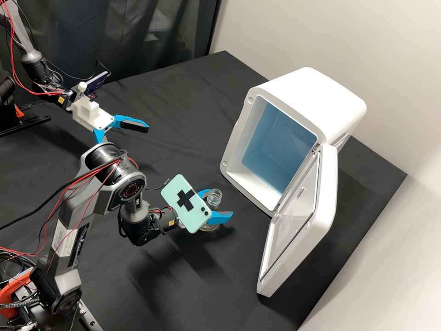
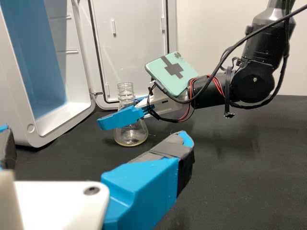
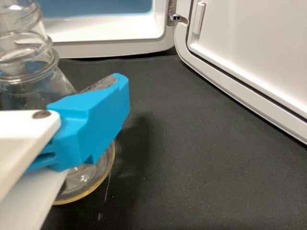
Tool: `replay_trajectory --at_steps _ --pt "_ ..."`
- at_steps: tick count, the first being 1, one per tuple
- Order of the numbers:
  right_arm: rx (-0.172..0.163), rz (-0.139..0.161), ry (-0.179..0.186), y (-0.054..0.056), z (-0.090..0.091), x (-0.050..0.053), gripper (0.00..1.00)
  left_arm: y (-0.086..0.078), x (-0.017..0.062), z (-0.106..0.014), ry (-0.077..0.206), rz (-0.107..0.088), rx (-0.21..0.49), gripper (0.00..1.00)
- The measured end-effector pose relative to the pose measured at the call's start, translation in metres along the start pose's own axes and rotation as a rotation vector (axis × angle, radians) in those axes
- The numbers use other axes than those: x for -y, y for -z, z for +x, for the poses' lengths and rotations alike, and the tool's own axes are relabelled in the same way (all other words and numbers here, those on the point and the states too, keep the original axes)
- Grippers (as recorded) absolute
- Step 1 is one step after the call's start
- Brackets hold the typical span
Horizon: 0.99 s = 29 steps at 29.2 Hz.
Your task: Place the flask in the incubator
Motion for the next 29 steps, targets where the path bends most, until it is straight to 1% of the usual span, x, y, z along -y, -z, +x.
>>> replay_trajectory --at_steps 17,21,22,25,26,27,29 --pt "0.002 0.004 -0.002 0.001 0.000 0.001 0.00 0.000 0.0000 0.000 0.000 0.000 0.000 1.00" --pt "0.002 0.006 -0.001 0.004 -0.002 -0.001 0.00 0.000 0.0000 0.000 0.000 0.000 0.000 1.00" --pt "0.004 0.009 -0.004 0.005 -0.002 -0.004 0.00 0.000 0.0000 0.000 0.000 0.000 0.000 1.00" --pt "-0.013 0.015 -0.019 0.009 -0.006 -0.014 0.00 0.000 0.0000 0.000 0.000 0.000 0.000 1.00" --pt "-0.020 0.020 -0.032 0.010 -0.007 -0.018 0.00 0.000 0.0000 0.000 0.000 0.000 0.000 1.00" --pt "-0.033 0.032 -0.053 0.014 -0.008 -0.024 0.00 0.000 0.0000 0.000 0.000 0.000 0.000 1.00" --pt "-0.059 0.038 -0.086 0.020 -0.008 -0.033 0.00 0.000 0.0000 0.000 0.000 0.000 0.000 1.00"
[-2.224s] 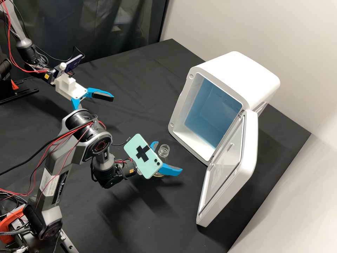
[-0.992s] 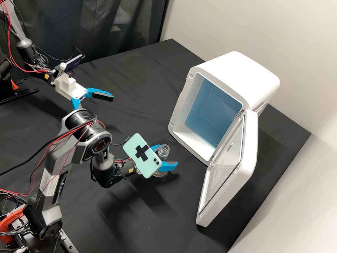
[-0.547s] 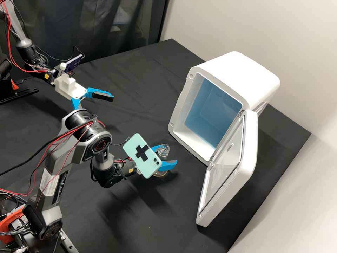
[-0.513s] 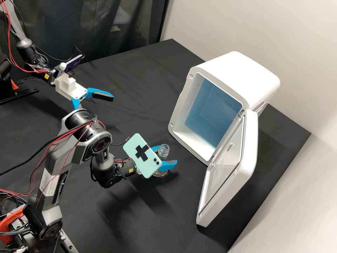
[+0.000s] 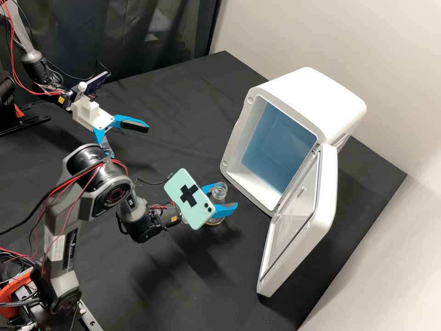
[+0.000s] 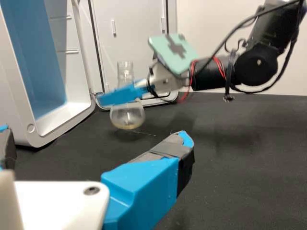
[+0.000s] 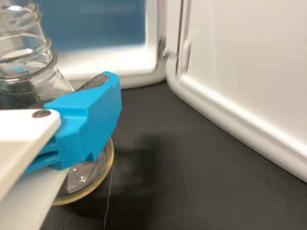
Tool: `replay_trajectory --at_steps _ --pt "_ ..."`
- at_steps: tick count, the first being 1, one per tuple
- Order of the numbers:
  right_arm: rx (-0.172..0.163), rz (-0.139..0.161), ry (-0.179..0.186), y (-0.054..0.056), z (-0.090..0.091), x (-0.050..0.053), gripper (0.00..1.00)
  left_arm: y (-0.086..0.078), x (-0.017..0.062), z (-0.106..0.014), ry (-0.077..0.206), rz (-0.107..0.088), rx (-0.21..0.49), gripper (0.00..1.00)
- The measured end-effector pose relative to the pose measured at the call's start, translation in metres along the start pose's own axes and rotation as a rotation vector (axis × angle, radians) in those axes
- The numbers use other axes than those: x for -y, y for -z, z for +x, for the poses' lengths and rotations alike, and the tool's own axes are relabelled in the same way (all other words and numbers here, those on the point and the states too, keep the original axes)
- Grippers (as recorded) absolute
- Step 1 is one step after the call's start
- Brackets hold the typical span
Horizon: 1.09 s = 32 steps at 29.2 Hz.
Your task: Place the flask in the incubator
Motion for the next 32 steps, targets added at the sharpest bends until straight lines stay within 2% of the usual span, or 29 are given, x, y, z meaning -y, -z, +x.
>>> replay_trajectory --at_steps 3,6,12,14,16,19,24,32 --pt "-0.032 0.004 -0.035 0.009 0.003 -0.009 0.00 0.002 -0.0003 0.000 -0.001 -0.001 -0.007 1.00" --pt "-0.060 0.006 -0.054 0.016 0.008 -0.014 0.00 0.002 -0.0005 -0.001 -0.002 -0.001 -0.010 1.00" --pt "-0.078 -0.003 -0.032 0.031 0.020 -0.013 0.00 0.004 -0.0009 -0.001 -0.005 -0.002 -0.016 1.00" --pt "-0.085 -0.008 -0.041 0.036 0.025 -0.014 0.00 0.004 -0.0009 -0.001 -0.005 -0.002 -0.016 1.00" --pt "-0.083 -0.014 -0.057 0.040 0.032 -0.015 0.00 0.004 -0.0009 -0.001 -0.005 -0.002 -0.016 1.00" --pt "-0.072 -0.003 -0.087 0.047 0.047 -0.017 0.00 0.004 -0.0004 -0.001 -0.006 -0.003 -0.015 1.00" --pt "-0.035 0.003 -0.104 0.053 0.067 -0.016 0.00 0.004 0.0028 0.001 0.005 -0.010 -0.015 1.00" --pt "-0.001 -0.029 -0.118 0.064 0.103 -0.011 0.00 0.003 0.0040 0.005 0.010 -0.011 -0.001 1.00"
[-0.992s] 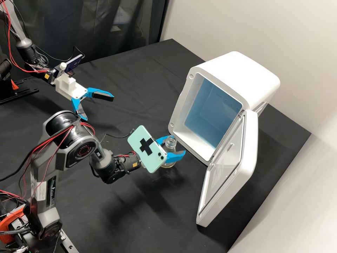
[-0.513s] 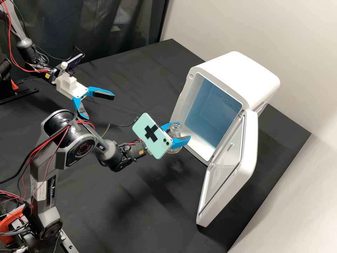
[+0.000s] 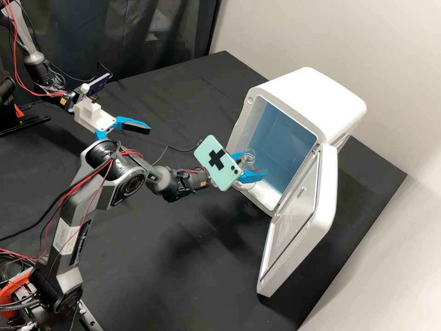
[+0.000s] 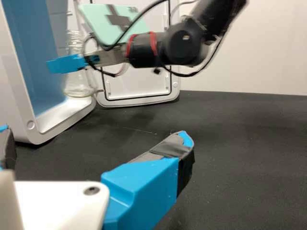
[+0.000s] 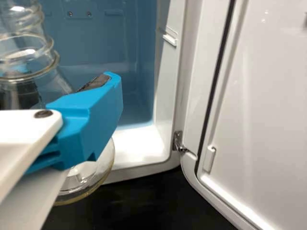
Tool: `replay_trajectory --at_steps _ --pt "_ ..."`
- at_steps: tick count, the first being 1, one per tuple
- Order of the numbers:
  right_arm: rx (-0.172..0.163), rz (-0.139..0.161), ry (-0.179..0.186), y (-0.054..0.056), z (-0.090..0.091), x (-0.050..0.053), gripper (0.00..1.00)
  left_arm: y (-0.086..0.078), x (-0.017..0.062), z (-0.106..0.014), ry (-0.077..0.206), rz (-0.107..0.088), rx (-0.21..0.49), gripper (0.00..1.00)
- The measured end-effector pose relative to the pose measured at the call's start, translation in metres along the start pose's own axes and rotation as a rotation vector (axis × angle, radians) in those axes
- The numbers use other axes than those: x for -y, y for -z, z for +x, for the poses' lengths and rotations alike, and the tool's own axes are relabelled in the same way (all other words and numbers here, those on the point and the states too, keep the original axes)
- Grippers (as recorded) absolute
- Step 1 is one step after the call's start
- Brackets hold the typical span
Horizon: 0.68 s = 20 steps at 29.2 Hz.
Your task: Place the flask in the incubator
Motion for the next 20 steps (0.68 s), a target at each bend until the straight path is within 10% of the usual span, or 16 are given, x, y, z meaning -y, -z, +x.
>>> replay_trajectory --at_steps 20 --pt "0.076 -0.078 -0.014 0.036 0.072 0.027 0.00 0.000 -0.0009 0.005 -0.005 -0.002 0.002 1.00"
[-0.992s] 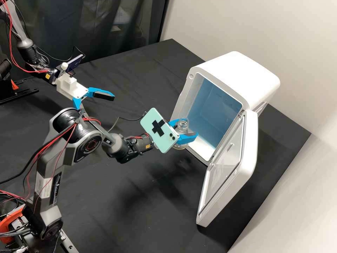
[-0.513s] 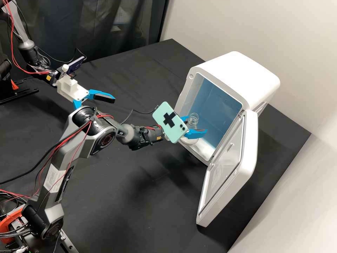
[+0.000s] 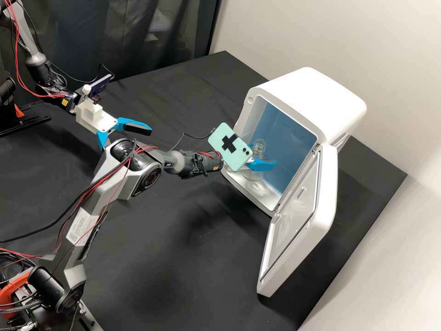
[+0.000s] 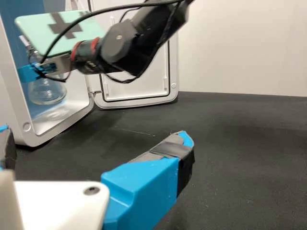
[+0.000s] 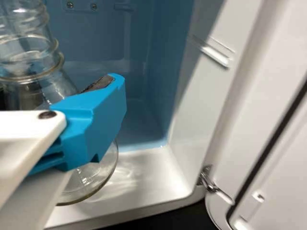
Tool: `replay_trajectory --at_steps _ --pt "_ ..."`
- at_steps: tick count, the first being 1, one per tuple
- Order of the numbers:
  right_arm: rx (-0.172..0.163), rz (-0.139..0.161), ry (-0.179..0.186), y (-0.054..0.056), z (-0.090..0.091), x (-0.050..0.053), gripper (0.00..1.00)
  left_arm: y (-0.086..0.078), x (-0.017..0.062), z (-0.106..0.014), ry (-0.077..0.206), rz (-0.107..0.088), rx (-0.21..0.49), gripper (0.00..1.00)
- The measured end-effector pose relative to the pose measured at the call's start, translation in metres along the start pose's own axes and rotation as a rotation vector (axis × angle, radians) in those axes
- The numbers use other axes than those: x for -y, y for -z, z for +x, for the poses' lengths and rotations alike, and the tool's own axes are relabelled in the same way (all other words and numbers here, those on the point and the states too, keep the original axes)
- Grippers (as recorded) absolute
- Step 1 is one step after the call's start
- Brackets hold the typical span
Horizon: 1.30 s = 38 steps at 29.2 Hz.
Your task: Place the flask in the incubator
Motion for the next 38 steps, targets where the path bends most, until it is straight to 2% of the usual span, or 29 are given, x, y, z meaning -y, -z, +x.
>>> replay_trajectory --at_steps 4,11,16,26,28,31,38 --pt "0.027 -0.014 0.005 0.006 0.014 0.008 0.00 0.001 -0.0015 0.001 -0.010 -0.005 -0.010 1.00" --pt "0.042 -0.077 0.014 0.008 0.031 0.018 0.00 0.001 0.0019 0.004 0.001 -0.016 -0.015 1.00" --pt "0.046 -0.082 0.018 0.006 0.033 0.022 0.00 -0.002 0.0019 0.006 0.004 -0.011 0.000 1.00" --pt "0.057 -0.167 0.033 -0.002 0.041 0.036 0.00 -0.003 0.0014 0.007 0.001 -0.012 0.002 1.00" --pt "0.069 -0.163 0.036 -0.004 0.041 0.038 0.00 -0.003 0.0014 0.007 0.001 -0.012 0.002 1.00" --pt "0.072 -0.175 0.023 -0.004 0.043 0.038 0.00 -0.003 0.0014 0.007 0.001 -0.012 0.002 1.00" --pt "0.100 -0.165 0.003 -0.013 0.047 0.032 0.00 -0.003 0.0014 0.007 0.001 -0.012 0.002 1.00"
